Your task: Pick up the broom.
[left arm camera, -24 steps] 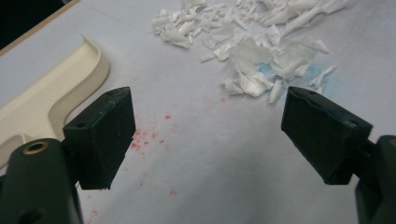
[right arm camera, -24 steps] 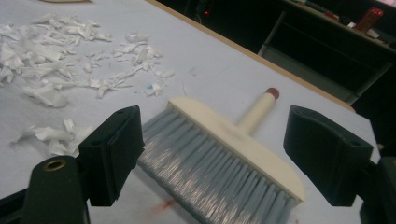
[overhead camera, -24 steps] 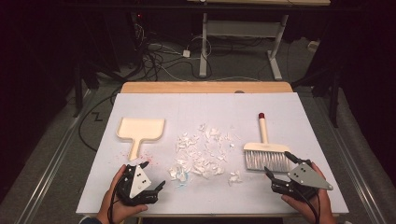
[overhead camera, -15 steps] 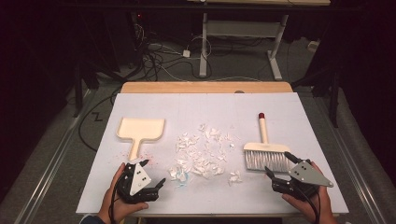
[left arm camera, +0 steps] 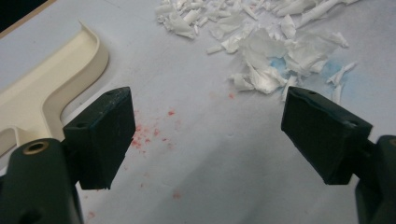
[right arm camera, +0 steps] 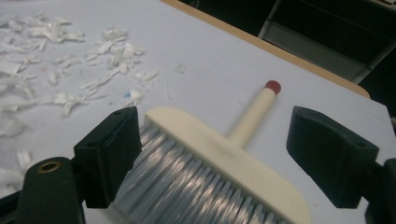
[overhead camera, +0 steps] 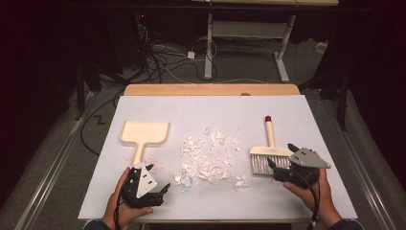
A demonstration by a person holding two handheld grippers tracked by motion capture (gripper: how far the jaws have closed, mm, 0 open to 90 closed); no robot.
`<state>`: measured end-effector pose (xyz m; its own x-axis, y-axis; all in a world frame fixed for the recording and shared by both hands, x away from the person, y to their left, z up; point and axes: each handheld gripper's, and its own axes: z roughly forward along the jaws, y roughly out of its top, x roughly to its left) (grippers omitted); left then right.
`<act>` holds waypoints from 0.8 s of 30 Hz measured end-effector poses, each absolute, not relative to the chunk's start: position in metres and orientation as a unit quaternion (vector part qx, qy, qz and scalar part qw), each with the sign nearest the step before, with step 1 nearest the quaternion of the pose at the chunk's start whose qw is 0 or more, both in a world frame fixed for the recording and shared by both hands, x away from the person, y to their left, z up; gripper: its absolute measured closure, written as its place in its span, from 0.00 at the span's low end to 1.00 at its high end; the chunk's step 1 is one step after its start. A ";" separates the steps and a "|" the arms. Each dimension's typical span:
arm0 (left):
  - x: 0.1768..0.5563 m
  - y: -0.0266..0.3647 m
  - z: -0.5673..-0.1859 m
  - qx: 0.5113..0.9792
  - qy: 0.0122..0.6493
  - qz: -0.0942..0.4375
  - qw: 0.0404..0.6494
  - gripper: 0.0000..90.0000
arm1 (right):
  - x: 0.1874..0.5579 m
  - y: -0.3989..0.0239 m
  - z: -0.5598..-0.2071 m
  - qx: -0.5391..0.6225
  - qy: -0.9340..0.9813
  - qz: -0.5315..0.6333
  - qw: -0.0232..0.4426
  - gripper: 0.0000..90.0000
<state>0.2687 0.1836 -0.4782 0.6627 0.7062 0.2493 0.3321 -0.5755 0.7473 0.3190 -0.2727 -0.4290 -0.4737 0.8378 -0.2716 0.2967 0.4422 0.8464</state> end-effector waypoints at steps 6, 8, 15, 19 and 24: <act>0.269 0.184 -0.479 0.848 0.306 0.271 0.337 0.18 | 0.362 -0.269 -0.428 0.404 0.774 0.346 0.342 0.21; 0.268 0.184 -0.480 0.849 0.305 0.273 0.334 0.18 | 0.382 -0.268 -0.432 0.439 0.778 0.308 0.327 0.23; 0.267 0.185 -0.481 0.853 0.302 0.271 0.328 0.18 | 0.429 -0.270 -0.454 0.525 0.775 0.250 0.246 0.32; 0.265 0.186 -0.483 0.854 0.299 0.268 0.330 0.18 | 0.439 -0.276 -0.463 0.556 0.766 0.243 0.212 0.45; 0.264 0.187 -0.482 0.853 0.304 0.267 0.329 0.18 | 0.443 -0.273 -0.461 0.549 0.777 0.238 0.197 0.59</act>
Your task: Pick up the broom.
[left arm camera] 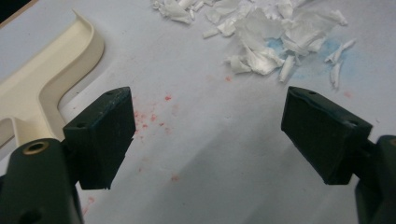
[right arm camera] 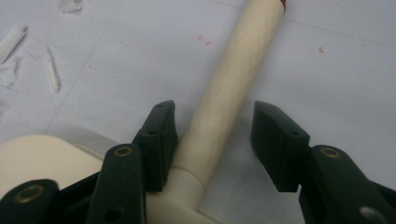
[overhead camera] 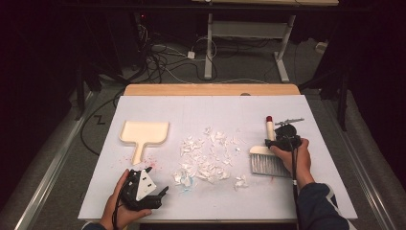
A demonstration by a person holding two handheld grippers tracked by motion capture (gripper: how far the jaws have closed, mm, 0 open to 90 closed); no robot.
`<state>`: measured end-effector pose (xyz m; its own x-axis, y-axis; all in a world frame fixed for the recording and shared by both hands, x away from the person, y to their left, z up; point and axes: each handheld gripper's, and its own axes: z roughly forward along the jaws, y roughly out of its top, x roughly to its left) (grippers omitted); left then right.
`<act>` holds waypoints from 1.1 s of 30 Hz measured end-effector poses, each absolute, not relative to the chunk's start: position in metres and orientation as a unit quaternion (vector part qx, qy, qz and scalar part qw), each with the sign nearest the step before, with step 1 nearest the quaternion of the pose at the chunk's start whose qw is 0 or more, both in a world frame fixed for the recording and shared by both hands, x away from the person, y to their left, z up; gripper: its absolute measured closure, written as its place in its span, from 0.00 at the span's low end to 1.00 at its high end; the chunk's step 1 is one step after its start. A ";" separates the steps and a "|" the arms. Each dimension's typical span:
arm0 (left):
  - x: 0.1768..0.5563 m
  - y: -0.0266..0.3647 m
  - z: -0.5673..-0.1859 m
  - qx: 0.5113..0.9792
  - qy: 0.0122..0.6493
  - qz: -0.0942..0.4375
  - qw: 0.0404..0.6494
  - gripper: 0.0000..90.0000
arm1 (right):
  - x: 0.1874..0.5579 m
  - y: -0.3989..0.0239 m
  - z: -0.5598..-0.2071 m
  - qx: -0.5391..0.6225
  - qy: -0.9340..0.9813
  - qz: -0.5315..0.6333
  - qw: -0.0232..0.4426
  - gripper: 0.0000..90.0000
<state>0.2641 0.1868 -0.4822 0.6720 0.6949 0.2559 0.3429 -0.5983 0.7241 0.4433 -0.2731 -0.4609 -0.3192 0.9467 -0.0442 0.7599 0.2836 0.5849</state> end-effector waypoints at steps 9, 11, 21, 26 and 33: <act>0.262 0.180 -0.483 0.871 0.279 0.241 0.326 0.19 | 0.456 -0.279 -0.458 0.568 0.766 0.242 0.177 0.78; 0.263 0.182 -0.484 0.870 0.281 0.240 0.326 0.19 | 0.457 -0.279 -0.458 0.565 0.770 0.240 0.175 0.79; 0.264 0.184 -0.481 0.861 0.289 0.239 0.343 0.19 | 0.455 -0.278 -0.459 0.540 0.784 0.241 0.190 0.79; 0.262 0.183 -0.480 0.860 0.291 0.239 0.343 0.19 | 0.453 -0.283 -0.459 0.542 0.778 0.260 0.182 0.80; 0.262 0.185 -0.479 0.855 0.301 0.239 0.348 0.19 | 0.440 -0.293 -0.448 0.531 0.764 0.305 0.202 0.80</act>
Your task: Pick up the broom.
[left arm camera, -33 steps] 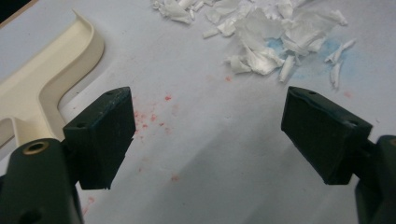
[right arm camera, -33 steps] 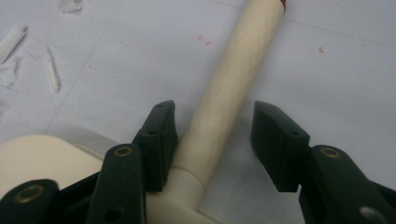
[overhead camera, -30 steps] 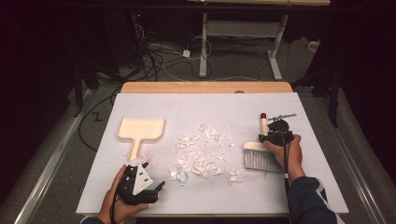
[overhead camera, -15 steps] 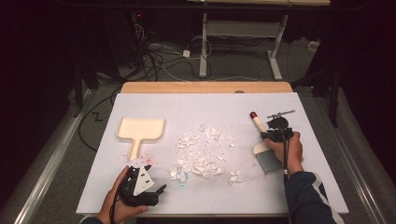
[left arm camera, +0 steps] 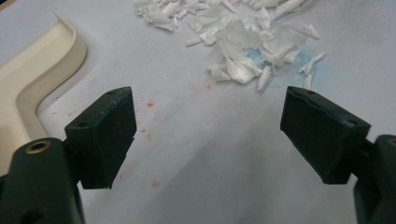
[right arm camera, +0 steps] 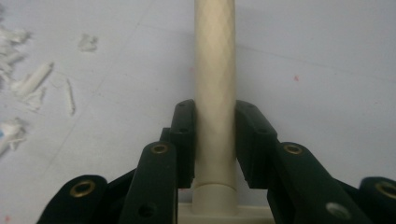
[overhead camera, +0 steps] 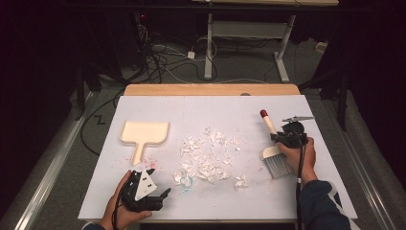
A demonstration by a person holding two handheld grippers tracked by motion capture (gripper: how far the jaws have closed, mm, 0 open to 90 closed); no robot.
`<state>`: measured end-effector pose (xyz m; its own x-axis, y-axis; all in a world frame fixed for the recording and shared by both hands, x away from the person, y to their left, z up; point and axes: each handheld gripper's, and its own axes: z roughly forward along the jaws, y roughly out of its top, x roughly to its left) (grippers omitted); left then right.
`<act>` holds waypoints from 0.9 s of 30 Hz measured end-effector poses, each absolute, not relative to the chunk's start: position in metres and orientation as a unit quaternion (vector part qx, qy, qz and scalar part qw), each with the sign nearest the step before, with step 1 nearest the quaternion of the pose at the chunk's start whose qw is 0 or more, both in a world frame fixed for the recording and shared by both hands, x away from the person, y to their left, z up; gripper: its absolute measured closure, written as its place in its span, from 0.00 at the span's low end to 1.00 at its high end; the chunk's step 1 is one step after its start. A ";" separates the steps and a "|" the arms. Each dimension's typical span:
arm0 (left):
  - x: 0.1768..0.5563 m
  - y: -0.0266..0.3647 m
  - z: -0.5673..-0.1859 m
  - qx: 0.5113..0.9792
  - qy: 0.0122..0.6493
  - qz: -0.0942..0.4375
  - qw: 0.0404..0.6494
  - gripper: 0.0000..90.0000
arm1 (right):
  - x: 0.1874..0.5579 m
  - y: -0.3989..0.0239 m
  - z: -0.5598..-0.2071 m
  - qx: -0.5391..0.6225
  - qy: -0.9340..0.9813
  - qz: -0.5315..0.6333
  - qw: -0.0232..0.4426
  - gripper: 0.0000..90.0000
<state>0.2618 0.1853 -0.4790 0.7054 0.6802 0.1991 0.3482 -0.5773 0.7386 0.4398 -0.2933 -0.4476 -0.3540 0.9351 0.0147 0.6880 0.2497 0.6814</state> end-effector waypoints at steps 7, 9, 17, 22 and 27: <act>0.257 0.184 -0.471 0.839 0.304 0.248 0.377 0.20 | 0.412 -0.301 -0.424 0.490 0.756 0.367 0.231 0.80; 0.256 0.182 -0.469 0.837 0.304 0.243 0.385 0.20 | 0.402 -0.300 -0.416 0.475 0.757 0.381 0.238 0.80; 0.261 0.144 -0.442 0.821 0.287 0.195 0.453 0.20 | 0.354 -0.290 -0.379 0.422 0.745 0.450 0.253 0.80; 0.267 0.100 -0.426 0.818 0.248 0.152 0.496 0.20 | 0.337 -0.273 -0.371 0.393 0.753 0.460 0.261 0.80; 0.279 0.025 -0.415 0.810 0.209 0.081 0.542 0.22 | 0.317 -0.247 -0.367 0.363 0.747 0.486 0.273 0.80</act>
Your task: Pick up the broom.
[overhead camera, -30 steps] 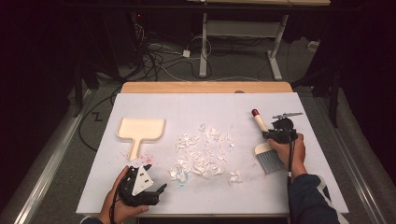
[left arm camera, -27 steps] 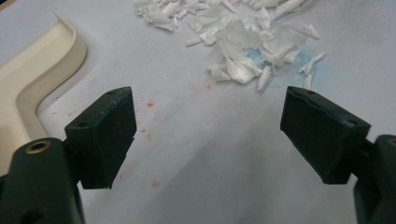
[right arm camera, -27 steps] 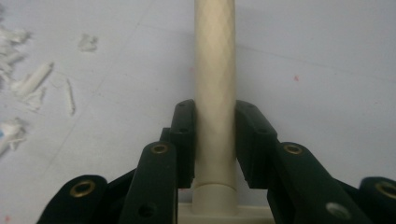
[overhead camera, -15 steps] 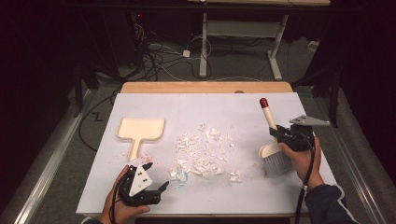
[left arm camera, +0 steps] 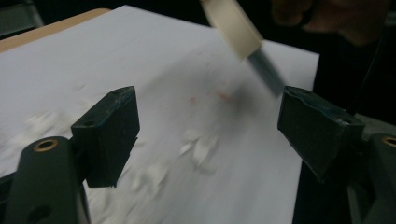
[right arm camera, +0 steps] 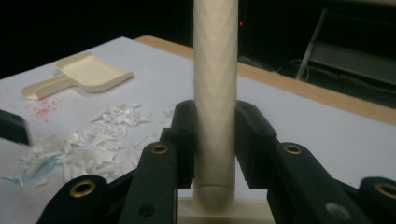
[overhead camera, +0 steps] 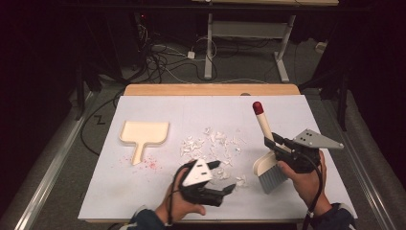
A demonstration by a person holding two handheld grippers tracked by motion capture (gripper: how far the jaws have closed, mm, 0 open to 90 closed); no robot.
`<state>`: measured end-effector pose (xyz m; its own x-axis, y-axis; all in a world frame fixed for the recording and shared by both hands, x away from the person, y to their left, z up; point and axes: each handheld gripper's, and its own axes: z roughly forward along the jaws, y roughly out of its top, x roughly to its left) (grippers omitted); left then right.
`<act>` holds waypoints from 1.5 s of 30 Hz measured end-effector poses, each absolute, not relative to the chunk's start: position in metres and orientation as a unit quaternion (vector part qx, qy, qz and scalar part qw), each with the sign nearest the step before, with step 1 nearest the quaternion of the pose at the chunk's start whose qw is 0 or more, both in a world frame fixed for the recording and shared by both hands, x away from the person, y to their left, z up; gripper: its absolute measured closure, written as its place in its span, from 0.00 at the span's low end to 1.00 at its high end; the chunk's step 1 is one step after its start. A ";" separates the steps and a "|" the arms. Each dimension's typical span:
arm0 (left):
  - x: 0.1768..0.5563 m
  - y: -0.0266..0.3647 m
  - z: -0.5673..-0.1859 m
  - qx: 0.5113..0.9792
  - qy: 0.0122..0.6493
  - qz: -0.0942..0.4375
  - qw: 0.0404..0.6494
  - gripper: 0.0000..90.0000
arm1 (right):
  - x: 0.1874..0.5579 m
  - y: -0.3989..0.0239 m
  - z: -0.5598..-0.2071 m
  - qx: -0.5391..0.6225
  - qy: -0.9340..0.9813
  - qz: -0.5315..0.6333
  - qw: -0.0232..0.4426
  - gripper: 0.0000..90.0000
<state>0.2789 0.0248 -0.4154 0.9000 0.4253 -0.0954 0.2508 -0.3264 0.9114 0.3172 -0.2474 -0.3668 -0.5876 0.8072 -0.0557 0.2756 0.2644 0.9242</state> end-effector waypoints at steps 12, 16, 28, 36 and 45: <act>0.298 -0.007 -0.432 0.785 0.255 0.054 0.561 0.65 | 0.289 -0.205 -0.369 0.309 0.759 0.499 0.283 0.79; 0.298 0.002 -0.430 0.794 0.241 0.068 0.555 0.69 | 0.286 -0.201 -0.367 0.294 0.765 0.501 0.278 0.78; 0.298 0.038 -0.410 0.845 0.143 0.078 0.509 0.72 | 0.301 -0.235 -0.356 0.175 0.828 0.496 0.196 0.43; 0.288 0.046 -0.411 0.872 0.082 0.057 0.479 0.72 | 0.306 -0.222 -0.377 0.108 0.878 0.455 0.103 0.40; 0.290 0.051 -0.413 0.870 0.069 0.038 0.486 0.69 | 0.306 -0.201 -0.401 0.066 0.902 0.426 0.033 0.63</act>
